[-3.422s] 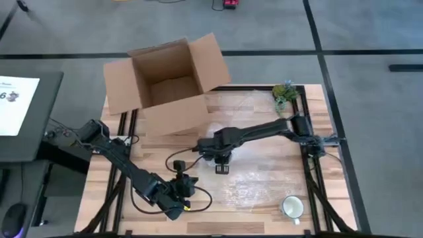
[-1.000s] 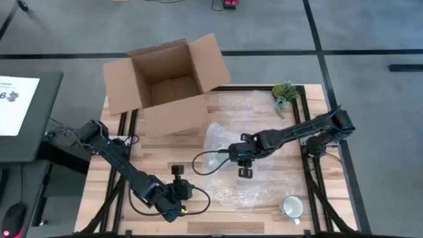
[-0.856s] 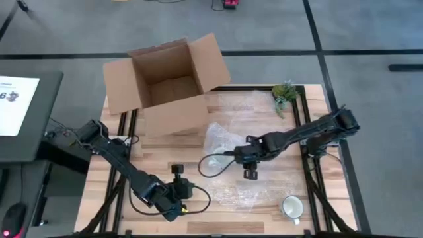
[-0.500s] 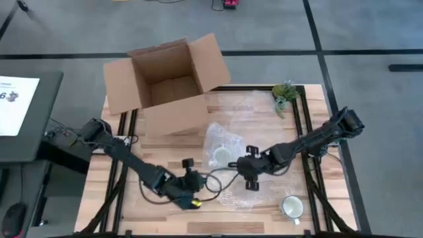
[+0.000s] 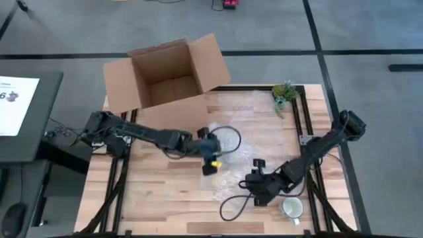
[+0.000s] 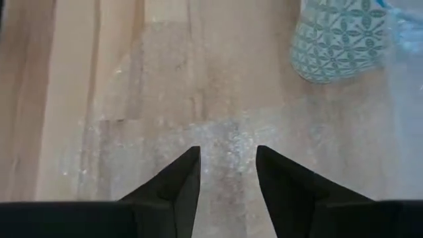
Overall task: Wrap mug
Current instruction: Wrap the green patterned mug with the bubble wrap
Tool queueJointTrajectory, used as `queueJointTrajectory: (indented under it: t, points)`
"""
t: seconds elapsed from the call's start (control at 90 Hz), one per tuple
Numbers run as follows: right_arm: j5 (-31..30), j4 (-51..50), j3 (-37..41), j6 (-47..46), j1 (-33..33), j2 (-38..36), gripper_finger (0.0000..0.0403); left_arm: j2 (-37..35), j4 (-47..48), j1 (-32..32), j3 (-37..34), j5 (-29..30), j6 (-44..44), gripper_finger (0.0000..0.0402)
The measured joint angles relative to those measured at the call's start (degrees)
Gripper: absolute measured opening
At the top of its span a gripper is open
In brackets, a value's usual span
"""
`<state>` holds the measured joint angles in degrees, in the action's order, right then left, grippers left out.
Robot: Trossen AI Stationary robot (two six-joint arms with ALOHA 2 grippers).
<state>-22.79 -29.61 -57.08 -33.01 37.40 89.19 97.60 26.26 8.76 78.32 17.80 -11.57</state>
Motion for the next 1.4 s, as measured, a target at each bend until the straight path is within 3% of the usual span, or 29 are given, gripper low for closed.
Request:
queueJointTrajectory:
  t: [0.144,0.356,0.578,0.722,0.989,1.133,1.4]
  points:
    - [-0.69,0.73,0.0,-0.02,1.12,0.04,0.0137,1.69,-0.04,-3.06,0.04,-2.97,0.46,0.0198]
    - [-1.57,2.16,0.0,0.26,1.51,0.06,0.0137,7.76,1.36,-4.27,-0.07,-4.17,1.33,0.02]
    - [-1.56,2.49,0.0,0.34,1.47,0.09,0.0137,9.29,1.1,-4.27,-0.04,-5.08,1.52,0.0194]
    - [-1.57,2.64,0.0,0.5,1.47,0.09,0.0137,9.33,0.53,-4.29,-0.04,-9.49,1.98,0.0156]
    - [-1.46,4.33,-0.94,1.99,1.89,0.11,0.0137,9.27,0.51,-4.32,-0.04,-15.14,4.1,0.0018]
    - [-1.55,2.94,-2.64,1.99,2.43,0.08,0.0137,9.05,6.23,-4.01,1.78,-18.11,5.59,0.0015]
    - [-2.87,3.37,-0.9,0.66,2.72,0.1,0.0137,9.05,16.06,-0.88,5.25,-18.63,16.4,0.0006]
